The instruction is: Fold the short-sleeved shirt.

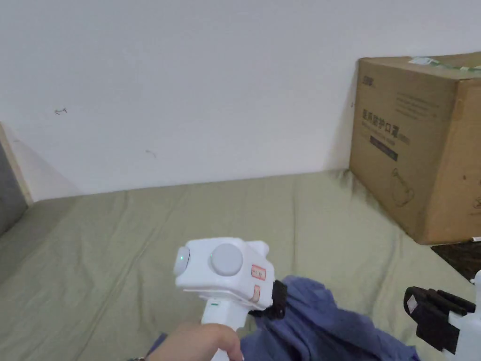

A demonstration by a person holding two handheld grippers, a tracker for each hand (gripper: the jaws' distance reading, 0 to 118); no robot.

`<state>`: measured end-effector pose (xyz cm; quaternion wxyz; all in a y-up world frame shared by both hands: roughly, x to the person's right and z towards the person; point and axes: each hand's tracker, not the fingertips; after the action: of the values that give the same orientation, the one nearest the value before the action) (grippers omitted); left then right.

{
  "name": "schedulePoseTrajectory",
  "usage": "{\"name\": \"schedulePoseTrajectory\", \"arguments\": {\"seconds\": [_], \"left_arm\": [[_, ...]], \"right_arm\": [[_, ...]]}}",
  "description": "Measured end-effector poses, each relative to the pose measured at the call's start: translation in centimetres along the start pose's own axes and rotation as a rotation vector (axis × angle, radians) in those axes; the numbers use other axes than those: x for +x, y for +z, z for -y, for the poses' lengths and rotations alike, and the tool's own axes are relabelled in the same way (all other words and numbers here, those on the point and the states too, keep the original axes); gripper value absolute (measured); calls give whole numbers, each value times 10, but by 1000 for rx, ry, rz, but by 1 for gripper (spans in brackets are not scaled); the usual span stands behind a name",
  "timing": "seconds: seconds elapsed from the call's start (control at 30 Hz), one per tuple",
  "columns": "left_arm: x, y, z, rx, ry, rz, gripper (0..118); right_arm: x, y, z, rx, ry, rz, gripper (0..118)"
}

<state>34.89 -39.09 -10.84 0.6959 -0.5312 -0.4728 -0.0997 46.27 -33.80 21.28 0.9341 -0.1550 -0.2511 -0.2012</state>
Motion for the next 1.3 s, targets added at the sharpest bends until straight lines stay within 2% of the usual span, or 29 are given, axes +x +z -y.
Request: {"name": "schedulePoseTrajectory", "arguments": {"seconds": [0.07,0.1,0.13,0.17,0.2,0.23,0.3,0.4,0.47,0.57,0.63,0.7,0.73,0.77,0.8,0.87,1.0,1.1,1.3], "left_arm": [[-24,-46,16,-113,151,70,3],[-29,-56,22,-122,184,62,15],[-31,-63,33,-117,190,37,43],[-35,-68,37,-105,179,36,93],[-38,-69,39,-106,175,45,110],[-42,-66,40,-89,168,58,111],[-40,-44,37,-41,161,76,108],[-40,12,28,128,142,106,108],[-46,64,36,344,114,102,108],[-48,129,67,660,30,-11,107],[-37,162,104,834,-22,-133,98],[-29,182,138,963,-46,-225,69],[-29,189,153,1003,-42,-278,48],[-28,193,167,1028,-27,-320,16],[-32,192,175,1034,-12,-355,2],[-35,193,198,1068,26,-439,1],[-37,194,222,1089,36,-482,0],[-48,191,221,1029,41,-436,0],[-55,193,213,1025,60,-447,0]], "right_arm": [[8,-7,12,-49,-18,17,0],[11,-10,17,-65,-25,19,0],[13,-13,22,-79,-32,22,0],[14,-15,26,-92,-38,23,0],[15,-18,29,-102,-42,22,0],[15,-20,30,-110,-39,22,0],[12,-23,32,-118,-25,21,0],[5,-26,27,-113,-10,5,0],[-4,-23,21,-89,1,-14,0],[-18,-17,12,-14,32,-40,0],[-28,-10,8,66,52,-61,0],[-38,-3,7,139,71,-71,0],[-43,0,8,179,78,-73,0],[-48,4,9,220,85,-75,0],[-52,6,10,253,91,-75,0],[-62,11,15,327,107,-48,0],[-75,15,18,351,100,-38,0],[-82,11,16,332,109,-58,0],[-88,7,17,306,123,-76,0]]}}
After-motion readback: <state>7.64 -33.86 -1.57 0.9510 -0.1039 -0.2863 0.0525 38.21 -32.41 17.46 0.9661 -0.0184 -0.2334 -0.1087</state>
